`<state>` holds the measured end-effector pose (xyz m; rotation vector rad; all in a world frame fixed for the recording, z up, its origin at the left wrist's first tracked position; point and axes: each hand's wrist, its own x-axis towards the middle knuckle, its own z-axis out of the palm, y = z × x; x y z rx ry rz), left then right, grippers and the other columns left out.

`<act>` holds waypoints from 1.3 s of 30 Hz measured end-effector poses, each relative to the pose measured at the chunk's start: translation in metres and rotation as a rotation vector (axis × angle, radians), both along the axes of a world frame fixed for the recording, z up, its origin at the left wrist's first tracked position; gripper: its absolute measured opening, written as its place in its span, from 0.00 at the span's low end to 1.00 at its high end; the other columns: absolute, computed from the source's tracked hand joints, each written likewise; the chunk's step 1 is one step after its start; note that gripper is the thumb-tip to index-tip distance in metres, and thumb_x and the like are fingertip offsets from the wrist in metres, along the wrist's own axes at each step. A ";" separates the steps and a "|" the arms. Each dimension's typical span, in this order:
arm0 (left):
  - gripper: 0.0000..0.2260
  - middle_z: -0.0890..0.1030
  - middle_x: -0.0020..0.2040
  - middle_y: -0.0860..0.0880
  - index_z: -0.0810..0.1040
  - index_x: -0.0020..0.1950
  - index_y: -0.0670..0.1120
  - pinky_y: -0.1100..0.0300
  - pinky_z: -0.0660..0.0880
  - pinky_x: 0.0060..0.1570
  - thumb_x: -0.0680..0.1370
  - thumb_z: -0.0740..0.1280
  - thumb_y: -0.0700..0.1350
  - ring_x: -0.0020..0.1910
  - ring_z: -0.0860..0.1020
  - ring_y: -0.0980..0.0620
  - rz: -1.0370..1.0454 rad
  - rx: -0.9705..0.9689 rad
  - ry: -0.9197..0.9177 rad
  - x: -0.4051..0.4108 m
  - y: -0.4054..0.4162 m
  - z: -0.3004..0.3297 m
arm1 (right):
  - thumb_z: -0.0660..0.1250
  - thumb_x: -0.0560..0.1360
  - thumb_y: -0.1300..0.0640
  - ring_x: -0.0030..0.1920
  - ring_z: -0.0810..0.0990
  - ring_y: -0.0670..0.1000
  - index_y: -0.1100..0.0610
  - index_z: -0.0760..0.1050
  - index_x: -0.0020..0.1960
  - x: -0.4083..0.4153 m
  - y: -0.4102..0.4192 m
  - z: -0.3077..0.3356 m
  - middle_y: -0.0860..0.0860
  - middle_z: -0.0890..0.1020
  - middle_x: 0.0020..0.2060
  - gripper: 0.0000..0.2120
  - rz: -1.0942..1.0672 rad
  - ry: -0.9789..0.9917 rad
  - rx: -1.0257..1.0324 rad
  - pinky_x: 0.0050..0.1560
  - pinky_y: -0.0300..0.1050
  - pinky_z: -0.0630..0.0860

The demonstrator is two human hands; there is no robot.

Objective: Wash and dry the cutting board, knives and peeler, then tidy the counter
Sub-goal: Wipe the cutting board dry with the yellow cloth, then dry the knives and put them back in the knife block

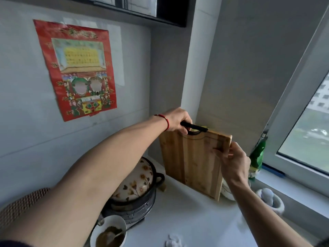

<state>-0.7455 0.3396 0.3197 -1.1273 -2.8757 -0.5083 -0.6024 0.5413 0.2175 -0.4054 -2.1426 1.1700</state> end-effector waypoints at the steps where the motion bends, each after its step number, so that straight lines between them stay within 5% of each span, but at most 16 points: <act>1: 0.09 0.82 0.34 0.53 0.87 0.46 0.48 0.60 0.72 0.38 0.69 0.81 0.44 0.35 0.78 0.54 0.009 -0.010 0.003 -0.006 -0.002 -0.003 | 0.79 0.70 0.51 0.41 0.83 0.55 0.44 0.78 0.43 -0.004 -0.005 -0.005 0.48 0.85 0.38 0.10 0.004 -0.012 -0.021 0.44 0.51 0.81; 8: 0.08 0.82 0.37 0.51 0.86 0.46 0.47 0.57 0.73 0.38 0.70 0.80 0.41 0.40 0.80 0.50 0.078 -0.018 0.027 -0.063 -0.032 -0.020 | 0.78 0.72 0.53 0.36 0.82 0.46 0.46 0.79 0.42 -0.060 -0.042 -0.023 0.44 0.83 0.35 0.07 0.039 -0.040 -0.126 0.31 0.38 0.74; 11: 0.11 0.83 0.51 0.46 0.86 0.55 0.46 0.52 0.75 0.53 0.74 0.77 0.40 0.54 0.79 0.43 0.169 0.161 0.218 -0.072 -0.043 -0.044 | 0.77 0.73 0.54 0.36 0.81 0.49 0.50 0.79 0.41 -0.085 -0.059 -0.030 0.47 0.83 0.34 0.07 -0.014 -0.059 -0.190 0.36 0.45 0.76; 14: 0.23 0.76 0.64 0.45 0.78 0.66 0.47 0.46 0.73 0.62 0.72 0.76 0.42 0.64 0.72 0.41 0.478 0.316 0.421 -0.064 -0.047 -0.080 | 0.76 0.73 0.56 0.35 0.80 0.48 0.51 0.78 0.40 -0.103 -0.068 -0.037 0.47 0.83 0.34 0.08 -0.043 -0.050 -0.253 0.33 0.42 0.72; 16: 0.31 0.69 0.69 0.42 0.68 0.73 0.46 0.46 0.72 0.67 0.72 0.75 0.42 0.68 0.69 0.39 0.668 0.424 0.210 -0.061 -0.052 -0.103 | 0.76 0.72 0.55 0.35 0.79 0.48 0.51 0.78 0.39 -0.116 -0.071 -0.039 0.48 0.83 0.34 0.08 -0.039 -0.046 -0.264 0.32 0.41 0.71; 19: 0.46 0.57 0.81 0.43 0.49 0.83 0.49 0.49 0.64 0.76 0.73 0.75 0.43 0.79 0.60 0.42 0.677 0.624 -0.373 -0.068 -0.065 -0.125 | 0.76 0.73 0.55 0.38 0.81 0.49 0.51 0.79 0.40 -0.134 -0.075 -0.039 0.49 0.84 0.37 0.07 -0.027 -0.058 -0.274 0.37 0.42 0.72; 23: 0.51 0.49 0.84 0.51 0.41 0.83 0.58 0.49 0.59 0.78 0.74 0.74 0.40 0.81 0.54 0.47 0.475 0.593 -0.554 -0.085 -0.079 -0.143 | 0.75 0.76 0.56 0.39 0.81 0.51 0.52 0.76 0.41 -0.154 -0.082 -0.042 0.51 0.83 0.39 0.08 -0.037 -0.067 -0.271 0.40 0.45 0.74; 28: 0.46 0.51 0.84 0.50 0.45 0.83 0.56 0.51 0.58 0.77 0.76 0.72 0.41 0.81 0.55 0.47 0.440 0.536 -0.627 -0.094 -0.081 -0.147 | 0.70 0.79 0.54 0.39 0.78 0.49 0.54 0.73 0.50 -0.154 -0.081 -0.040 0.53 0.81 0.44 0.07 0.025 -0.172 -0.152 0.33 0.41 0.70; 31: 0.38 0.60 0.82 0.47 0.54 0.83 0.51 0.51 0.63 0.75 0.78 0.70 0.41 0.79 0.62 0.45 0.543 0.596 -0.530 -0.070 -0.069 -0.140 | 0.70 0.78 0.51 0.51 0.79 0.55 0.57 0.72 0.61 -0.128 -0.084 -0.038 0.52 0.80 0.52 0.16 0.117 -0.237 -0.048 0.49 0.49 0.76; 35: 0.19 0.78 0.67 0.46 0.75 0.69 0.49 0.55 0.77 0.61 0.79 0.68 0.41 0.64 0.78 0.47 0.578 0.736 -0.388 -0.004 -0.037 -0.130 | 0.71 0.77 0.59 0.55 0.79 0.50 0.55 0.76 0.62 -0.041 -0.079 -0.059 0.48 0.81 0.53 0.14 0.167 -0.223 0.087 0.55 0.47 0.76; 39: 0.10 0.83 0.53 0.49 0.81 0.55 0.47 0.58 0.78 0.54 0.76 0.67 0.36 0.50 0.81 0.50 0.331 0.699 -0.458 0.093 0.041 -0.135 | 0.69 0.75 0.67 0.53 0.81 0.44 0.52 0.81 0.55 0.088 -0.016 -0.073 0.44 0.83 0.51 0.14 0.112 -0.269 0.037 0.57 0.48 0.80</act>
